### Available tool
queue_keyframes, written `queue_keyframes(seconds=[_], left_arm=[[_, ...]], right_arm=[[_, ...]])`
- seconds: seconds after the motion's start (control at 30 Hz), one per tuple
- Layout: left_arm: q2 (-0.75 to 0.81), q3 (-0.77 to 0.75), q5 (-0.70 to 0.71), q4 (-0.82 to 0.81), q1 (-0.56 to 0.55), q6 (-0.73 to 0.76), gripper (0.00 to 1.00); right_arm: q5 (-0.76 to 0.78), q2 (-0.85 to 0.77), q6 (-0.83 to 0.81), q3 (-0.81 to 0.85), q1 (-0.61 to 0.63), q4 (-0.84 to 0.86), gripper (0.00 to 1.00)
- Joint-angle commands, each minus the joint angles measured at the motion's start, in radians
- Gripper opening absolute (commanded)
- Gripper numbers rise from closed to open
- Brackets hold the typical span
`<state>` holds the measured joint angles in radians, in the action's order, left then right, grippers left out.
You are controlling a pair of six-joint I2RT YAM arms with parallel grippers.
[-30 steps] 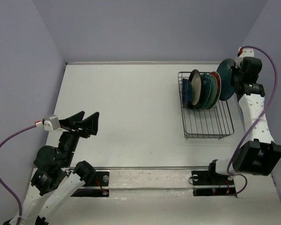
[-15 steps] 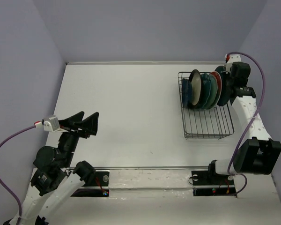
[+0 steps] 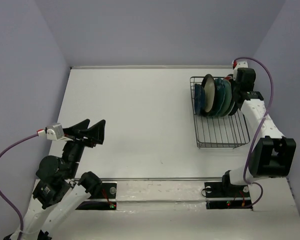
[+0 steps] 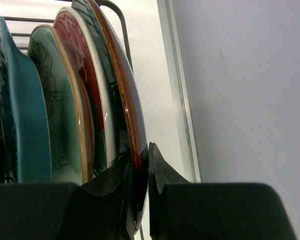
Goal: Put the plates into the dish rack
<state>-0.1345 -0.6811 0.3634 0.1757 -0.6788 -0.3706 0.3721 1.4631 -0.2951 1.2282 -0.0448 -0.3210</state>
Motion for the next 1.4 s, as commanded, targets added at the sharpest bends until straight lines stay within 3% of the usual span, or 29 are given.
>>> queue_keyframes(seconds=[0.0, 0.03, 0.23, 0.4, 0.47, 0.63, 0.77, 0.83, 0.9, 0.97, 1.1, 1.2, 1.37], left_arm=[[-0.017, -0.011, 0.016, -0.036, -0.002, 0.013, 0.97], [-0.019, -0.011, 0.016, -0.035, -0.002, 0.013, 0.97], [-0.039, -0.011, 0.014, -0.035, -0.001, 0.012, 0.97], [-0.062, -0.012, 0.017, -0.03, 0.004, 0.01, 0.97], [-0.07, -0.012, 0.017, -0.03, 0.004, 0.01, 0.97], [-0.097, -0.012, 0.029, -0.025, 0.005, 0.01, 0.97], [-0.123, -0.014, 0.051, -0.025, 0.007, 0.022, 0.97], [-0.148, -0.014, 0.06, -0.027, 0.007, 0.027, 0.98], [-0.165, -0.015, 0.065, -0.036, 0.007, 0.027, 0.99], [-0.195, -0.021, 0.048, -0.053, 0.007, 0.025, 0.99], [-0.235, -0.044, 0.029, -0.077, 0.007, 0.039, 0.99], [-0.27, -0.077, 0.042, -0.077, 0.007, 0.035, 0.99], [-0.329, -0.112, 0.049, -0.096, 0.007, -0.002, 0.99]], right_arm=[[0.067, -0.053, 0.057, 0.039, 0.002, 0.211, 0.19], [0.076, -0.053, 0.066, 0.042, 0.002, 0.211, 0.28], [0.151, -0.066, 0.111, 0.088, 0.002, 0.2, 0.54], [0.211, -0.101, 0.193, 0.155, 0.002, 0.149, 0.7], [0.206, -0.128, 0.244, 0.175, 0.002, 0.123, 0.72], [0.094, -0.227, 0.431, 0.223, 0.002, 0.016, 0.85], [-0.13, -0.418, 0.577, 0.177, 0.002, 0.013, 0.99], [-0.229, -0.489, 0.646, 0.143, 0.002, 0.028, 1.0], [-0.371, -0.561, 0.747, 0.053, 0.002, 0.063, 0.93], [-0.49, -0.662, 0.812, -0.046, 0.002, 0.109, 1.0], [-0.651, -0.847, 0.849, -0.168, 0.002, 0.126, 1.0], [-0.717, -0.944, 0.852, -0.242, 0.002, 0.129, 1.0], [-0.697, -1.136, 0.812, -0.315, 0.002, 0.093, 1.0]])
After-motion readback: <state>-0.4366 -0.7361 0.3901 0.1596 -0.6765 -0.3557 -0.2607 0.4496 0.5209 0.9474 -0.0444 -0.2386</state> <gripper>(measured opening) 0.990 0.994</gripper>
